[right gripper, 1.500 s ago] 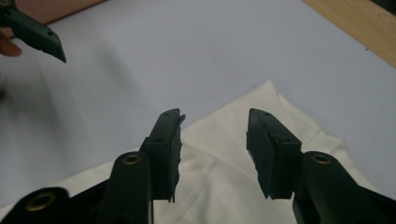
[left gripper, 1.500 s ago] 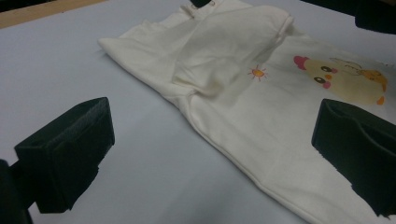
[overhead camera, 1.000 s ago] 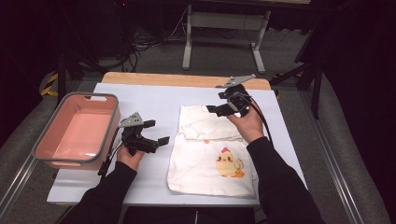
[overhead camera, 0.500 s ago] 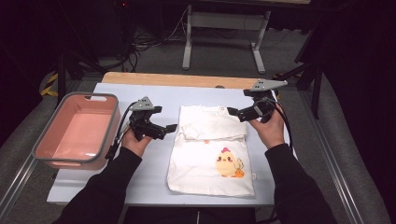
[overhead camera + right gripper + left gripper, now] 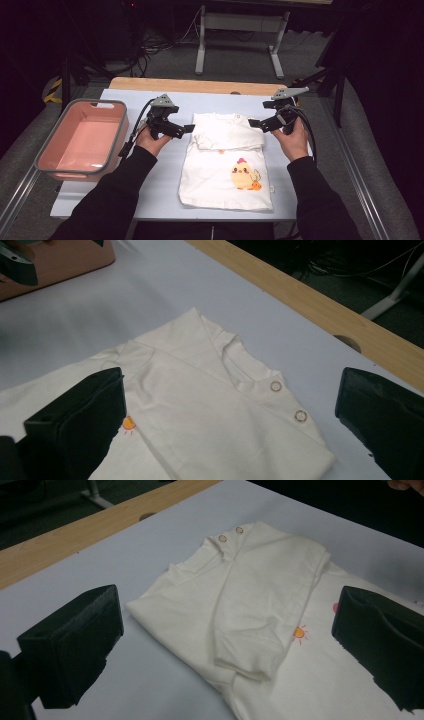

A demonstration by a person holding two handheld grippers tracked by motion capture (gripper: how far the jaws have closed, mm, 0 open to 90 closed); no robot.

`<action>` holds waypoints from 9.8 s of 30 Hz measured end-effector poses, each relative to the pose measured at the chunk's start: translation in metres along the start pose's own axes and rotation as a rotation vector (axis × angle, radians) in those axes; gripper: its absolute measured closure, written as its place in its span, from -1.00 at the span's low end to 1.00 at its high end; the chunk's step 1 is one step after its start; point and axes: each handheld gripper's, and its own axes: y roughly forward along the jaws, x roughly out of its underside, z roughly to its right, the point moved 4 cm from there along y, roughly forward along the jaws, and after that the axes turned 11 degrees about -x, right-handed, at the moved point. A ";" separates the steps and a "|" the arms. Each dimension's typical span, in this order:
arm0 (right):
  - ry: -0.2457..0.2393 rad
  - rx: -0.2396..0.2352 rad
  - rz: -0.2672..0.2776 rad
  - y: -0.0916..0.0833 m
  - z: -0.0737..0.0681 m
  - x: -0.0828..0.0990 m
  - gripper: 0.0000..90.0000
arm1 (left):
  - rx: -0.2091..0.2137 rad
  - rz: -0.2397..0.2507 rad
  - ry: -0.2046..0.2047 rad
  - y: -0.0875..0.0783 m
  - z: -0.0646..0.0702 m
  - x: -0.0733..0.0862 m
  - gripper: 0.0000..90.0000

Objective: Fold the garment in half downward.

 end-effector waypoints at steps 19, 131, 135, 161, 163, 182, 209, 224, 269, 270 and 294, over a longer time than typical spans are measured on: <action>0.128 0.177 -0.075 0.016 0.046 0.028 -0.77 | -0.127 -0.125 -0.008 0.051 -0.016 -0.011 -0.83; -0.085 0.145 -0.080 -0.019 -0.014 0.028 0.86 | 0.038 -0.060 -0.039 0.014 -0.008 0.015 0.94; -0.099 0.133 -0.066 -0.026 -0.027 0.036 0.86 | 0.041 -0.045 0.002 0.000 0.007 0.019 0.94; -0.121 0.050 -0.009 -0.047 -0.109 0.117 0.85 | 0.173 -0.094 0.067 -0.047 0.080 0.075 0.93; -0.123 0.045 -0.012 -0.048 -0.112 0.122 0.85 | 0.187 -0.107 0.065 -0.047 0.082 0.079 0.93; -0.023 -0.127 -0.022 -0.043 -0.117 0.141 0.15 | 0.312 -0.146 0.029 -0.050 0.087 0.089 0.42; 0.003 -0.073 -0.289 -0.014 -0.115 0.160 0.98 | 0.204 -0.288 0.042 -0.018 0.082 0.096 0.99; 0.000 -0.018 -0.194 -0.024 -0.111 0.144 0.60 | 0.083 -0.217 0.035 -0.021 0.073 0.077 0.47; 0.030 0.106 -0.255 0.022 -0.031 0.105 0.92 | -0.052 -0.322 0.071 0.022 0.024 0.049 0.91; 0.017 0.116 -0.249 0.023 -0.029 0.102 0.92 | -0.071 -0.317 0.082 0.022 0.022 0.047 0.91; 0.028 0.205 -0.150 0.035 -0.017 0.073 0.24 | -0.060 -0.277 0.050 0.040 -0.012 0.044 0.89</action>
